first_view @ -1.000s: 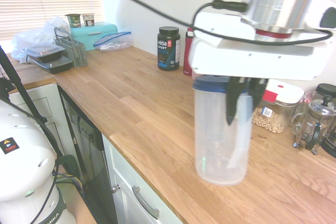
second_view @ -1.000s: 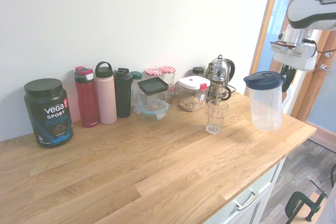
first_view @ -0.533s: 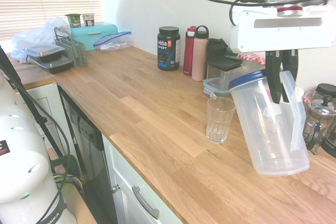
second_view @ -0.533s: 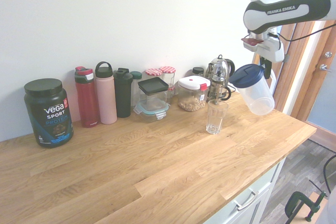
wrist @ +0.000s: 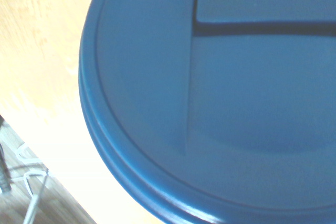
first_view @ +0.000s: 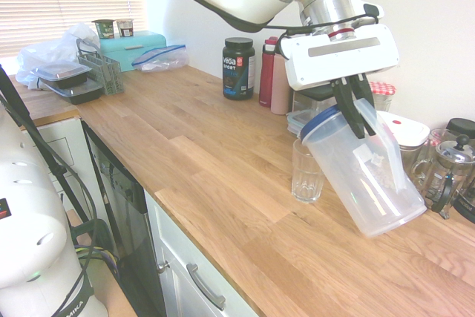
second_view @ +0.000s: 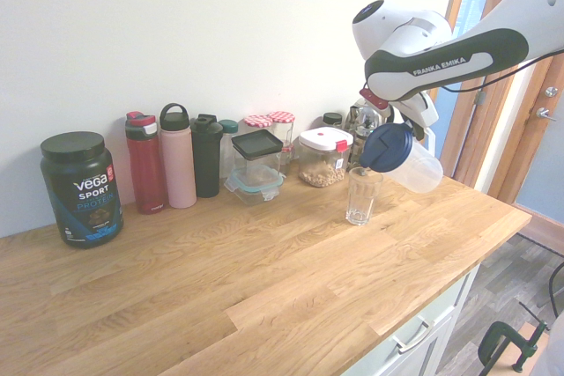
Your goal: Pour me some water
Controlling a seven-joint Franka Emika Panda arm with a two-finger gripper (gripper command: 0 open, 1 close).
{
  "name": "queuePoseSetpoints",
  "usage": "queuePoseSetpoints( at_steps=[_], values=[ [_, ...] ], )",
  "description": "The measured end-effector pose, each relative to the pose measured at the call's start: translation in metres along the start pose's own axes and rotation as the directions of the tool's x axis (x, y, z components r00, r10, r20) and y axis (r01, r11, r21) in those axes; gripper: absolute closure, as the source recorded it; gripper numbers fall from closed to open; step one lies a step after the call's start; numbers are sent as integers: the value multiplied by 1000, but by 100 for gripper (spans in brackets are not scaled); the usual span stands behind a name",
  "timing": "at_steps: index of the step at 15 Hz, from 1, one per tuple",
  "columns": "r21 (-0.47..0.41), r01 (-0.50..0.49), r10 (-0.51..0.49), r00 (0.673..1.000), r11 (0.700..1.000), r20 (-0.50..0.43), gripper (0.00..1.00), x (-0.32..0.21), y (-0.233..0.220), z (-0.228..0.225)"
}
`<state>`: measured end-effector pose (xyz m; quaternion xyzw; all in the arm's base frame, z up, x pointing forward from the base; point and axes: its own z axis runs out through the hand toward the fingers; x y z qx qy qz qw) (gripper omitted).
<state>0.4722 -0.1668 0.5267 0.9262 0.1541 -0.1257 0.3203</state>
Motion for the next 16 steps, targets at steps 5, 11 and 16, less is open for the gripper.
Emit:
queuePoseSetpoints(
  at_steps=[5,11,16],
  values=[
    [-59,-10,10,1000,998,4,100,-3,4,-6],
    [-148,-16,17,1000,989,5,100,5,-4,-13],
    [-198,-4,8,1000,980,21,100,8,-11,-11]
  ],
)
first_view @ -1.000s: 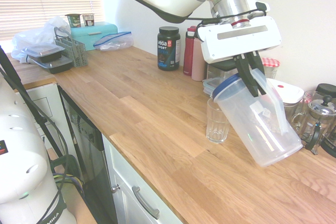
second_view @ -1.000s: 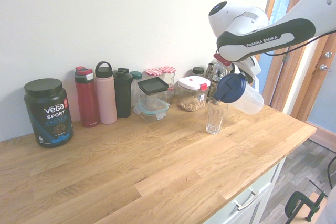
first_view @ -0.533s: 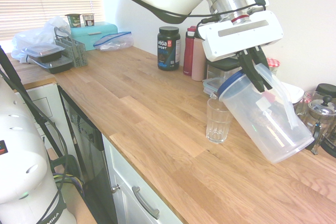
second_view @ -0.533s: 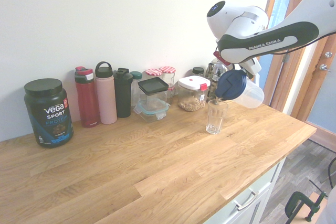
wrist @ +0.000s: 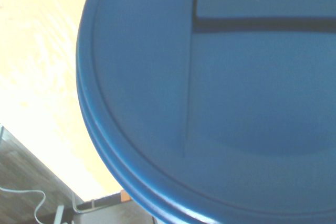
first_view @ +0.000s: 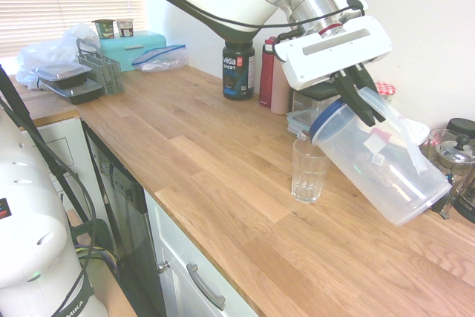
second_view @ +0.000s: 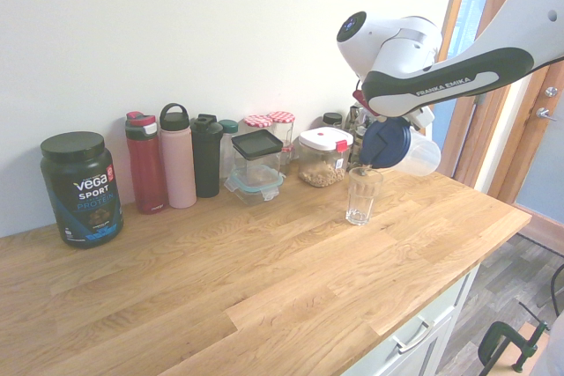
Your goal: Pour me some water
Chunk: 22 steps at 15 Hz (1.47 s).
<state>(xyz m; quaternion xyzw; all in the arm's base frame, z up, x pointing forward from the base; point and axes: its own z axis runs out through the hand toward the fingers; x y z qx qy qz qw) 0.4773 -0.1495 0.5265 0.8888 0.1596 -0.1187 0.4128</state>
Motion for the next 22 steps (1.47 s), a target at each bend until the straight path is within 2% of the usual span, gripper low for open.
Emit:
queuePoseSetpoints(
  at_steps=[3,4,7,9,11,13,17,19,20,22],
  values=[
    [5,-8,8,1000,1000,-6,100,-1,2,1],
    [38,-30,31,999,999,-25,100,-5,6,3],
    [203,-106,126,988,973,-87,100,-45,42,6],
    [322,-150,199,972,935,-126,100,-84,75,20],
    [451,-186,274,952,873,-139,100,-106,88,44],
    [570,-211,346,928,794,-139,100,-105,82,61],
    [755,-221,475,870,617,-134,100,-112,80,94],
    [826,-196,542,827,529,-151,100,-132,87,115],
    [848,-184,567,809,496,-156,100,-135,87,119],
    [869,-197,599,789,454,-134,100,-130,75,122]
  ],
)
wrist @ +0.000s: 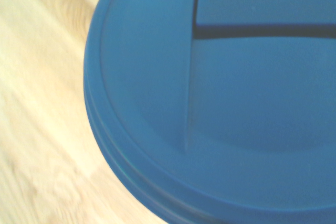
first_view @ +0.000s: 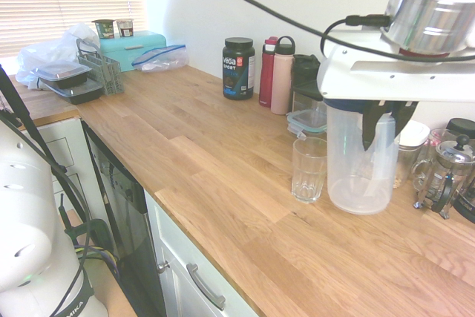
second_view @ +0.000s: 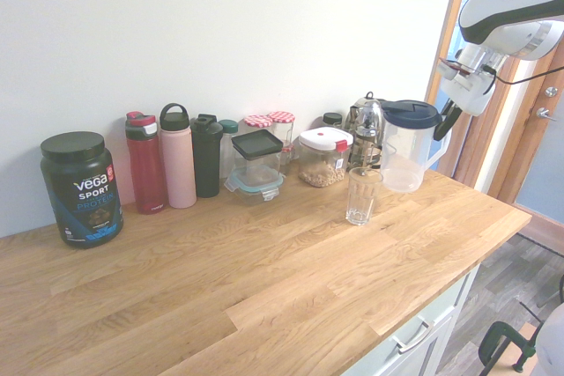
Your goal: Pour me some water
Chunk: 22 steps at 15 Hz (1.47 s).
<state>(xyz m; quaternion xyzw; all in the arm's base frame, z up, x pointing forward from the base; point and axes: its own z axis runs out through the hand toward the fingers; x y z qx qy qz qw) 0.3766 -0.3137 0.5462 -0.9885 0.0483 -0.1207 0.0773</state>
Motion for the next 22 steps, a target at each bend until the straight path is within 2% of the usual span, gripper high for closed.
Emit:
queuePoseSetpoints(
  at_steps=[2,4,7,12,14,19,22],
  values=[
    [-1,-42,42,999,999,-17,100,-16,-7,4],
    [-31,-80,78,995,996,-56,100,-44,-8,-21],
    [-82,-231,227,972,969,-57,100,-79,-36,-56],
    [-132,-232,230,973,964,-30,100,-95,-156,-53],
    [-131,-280,276,960,951,-44,100,-90,-219,-41],
    [-141,-429,408,900,892,-155,100,-87,-381,-3],
    [-100,-526,497,839,844,-221,100,-98,-447,31]
  ],
)
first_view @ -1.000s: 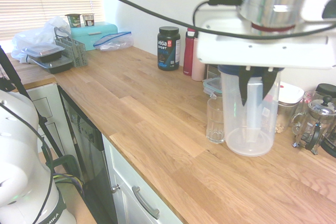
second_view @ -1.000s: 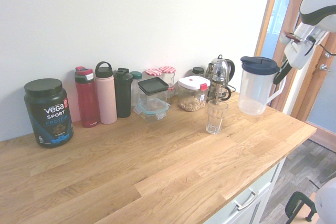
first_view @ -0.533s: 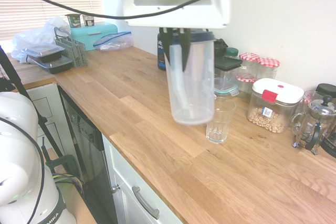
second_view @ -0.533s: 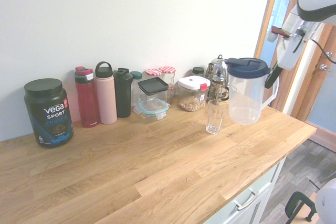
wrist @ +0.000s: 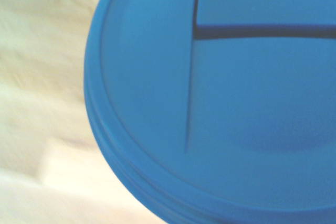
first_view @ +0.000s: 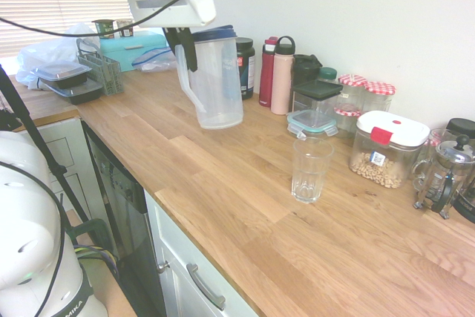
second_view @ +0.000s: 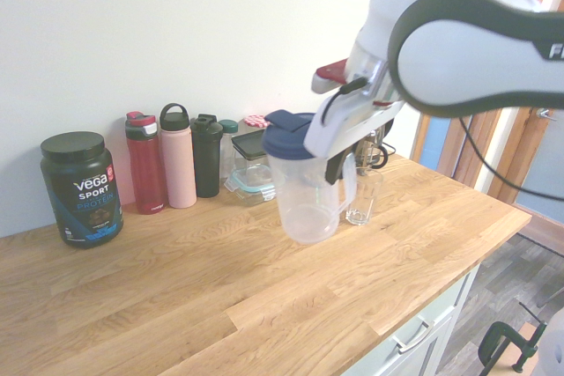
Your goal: Pour me some water
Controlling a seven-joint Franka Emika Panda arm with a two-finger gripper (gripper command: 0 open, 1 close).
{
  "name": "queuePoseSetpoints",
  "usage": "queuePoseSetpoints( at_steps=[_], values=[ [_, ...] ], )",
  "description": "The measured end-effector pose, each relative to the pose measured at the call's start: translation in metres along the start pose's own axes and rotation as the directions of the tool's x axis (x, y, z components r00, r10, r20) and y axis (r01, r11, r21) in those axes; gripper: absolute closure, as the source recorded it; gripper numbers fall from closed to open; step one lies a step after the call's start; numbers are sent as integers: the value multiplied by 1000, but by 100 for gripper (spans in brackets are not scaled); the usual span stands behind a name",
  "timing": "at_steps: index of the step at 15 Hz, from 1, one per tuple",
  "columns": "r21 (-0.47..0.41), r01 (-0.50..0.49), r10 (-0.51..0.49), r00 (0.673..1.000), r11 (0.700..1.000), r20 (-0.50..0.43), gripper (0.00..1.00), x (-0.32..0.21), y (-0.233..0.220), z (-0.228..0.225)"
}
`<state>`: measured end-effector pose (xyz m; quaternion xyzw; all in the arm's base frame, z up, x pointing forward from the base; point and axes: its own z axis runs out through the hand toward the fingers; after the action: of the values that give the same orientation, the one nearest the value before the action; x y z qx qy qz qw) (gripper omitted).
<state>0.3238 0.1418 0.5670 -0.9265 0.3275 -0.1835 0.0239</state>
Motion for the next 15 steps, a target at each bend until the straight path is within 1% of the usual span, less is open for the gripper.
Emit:
queuePoseSetpoints(
  at_steps=[1,4,7,11,15],
  values=[
    [17,-40,40,999,999,2,100,-6,-12,7],
    [53,-148,145,987,988,64,100,4,-35,38],
    [76,-202,194,976,976,103,100,6,-60,68],
    [92,-257,253,966,962,55,100,-5,-84,93],
    [85,-273,271,962,958,32,100,-11,-93,109]
  ],
)
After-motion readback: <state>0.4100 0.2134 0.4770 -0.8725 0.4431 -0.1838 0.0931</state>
